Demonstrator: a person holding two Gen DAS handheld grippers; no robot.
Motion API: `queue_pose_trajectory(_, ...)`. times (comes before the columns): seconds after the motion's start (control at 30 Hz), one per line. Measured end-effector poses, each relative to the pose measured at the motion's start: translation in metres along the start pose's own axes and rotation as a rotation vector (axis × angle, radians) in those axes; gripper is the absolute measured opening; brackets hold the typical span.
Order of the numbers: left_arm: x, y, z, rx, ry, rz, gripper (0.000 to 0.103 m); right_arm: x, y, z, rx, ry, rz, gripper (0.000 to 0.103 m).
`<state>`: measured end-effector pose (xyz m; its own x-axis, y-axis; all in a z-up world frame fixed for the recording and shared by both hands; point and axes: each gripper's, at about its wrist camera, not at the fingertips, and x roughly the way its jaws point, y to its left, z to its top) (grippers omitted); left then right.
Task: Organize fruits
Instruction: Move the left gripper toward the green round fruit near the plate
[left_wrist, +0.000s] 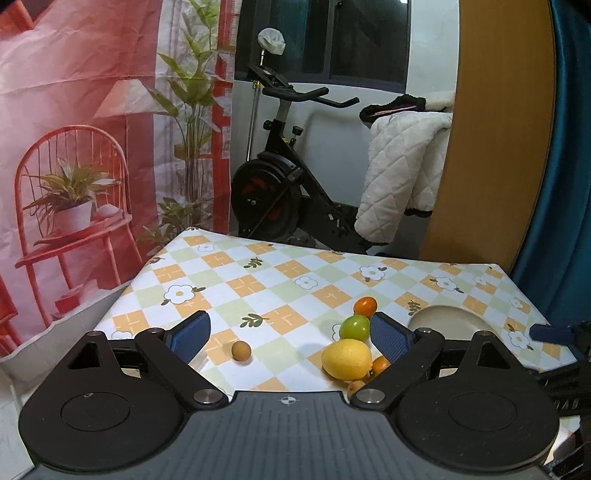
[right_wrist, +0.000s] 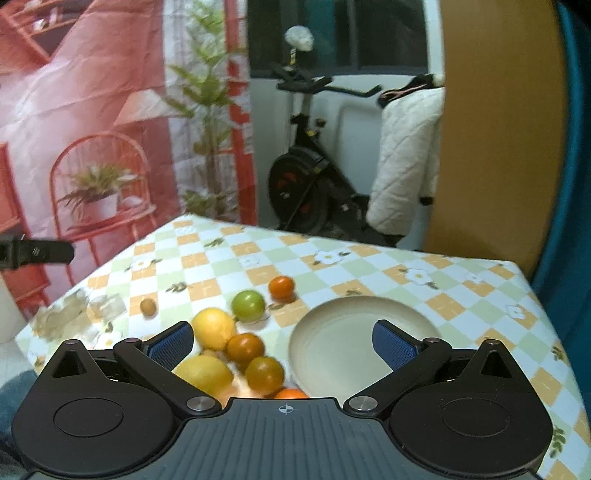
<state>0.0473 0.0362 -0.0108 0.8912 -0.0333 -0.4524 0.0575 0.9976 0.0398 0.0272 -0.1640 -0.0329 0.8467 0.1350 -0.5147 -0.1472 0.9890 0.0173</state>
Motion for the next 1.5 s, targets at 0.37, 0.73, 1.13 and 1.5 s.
queue_pose_trajectory(0.37, 0.029, -0.019, -0.049, 0.004, 0.126, -0.130, 0.093, 0.025, 0.021, -0.027, -0.044, 0.070, 0.036, 0.103)
queue_pose_trajectory(0.73, 0.035, -0.019, -0.058, -0.050, 0.165, -0.135, 0.093, 0.031, 0.024, -0.040, -0.086, 0.082, 0.006, 0.101)
queue_pose_trajectory(1.13, 0.049, -0.028, -0.064, -0.043, 0.278, -0.144, 0.086, 0.038, 0.023, -0.050, -0.104, 0.138, 0.081, 0.099)
queue_pose_trajectory(1.5, 0.082, -0.045, -0.075, -0.107, 0.414, -0.338, 0.057, 0.054, 0.030, -0.065, -0.120, 0.213, 0.209, 0.062)
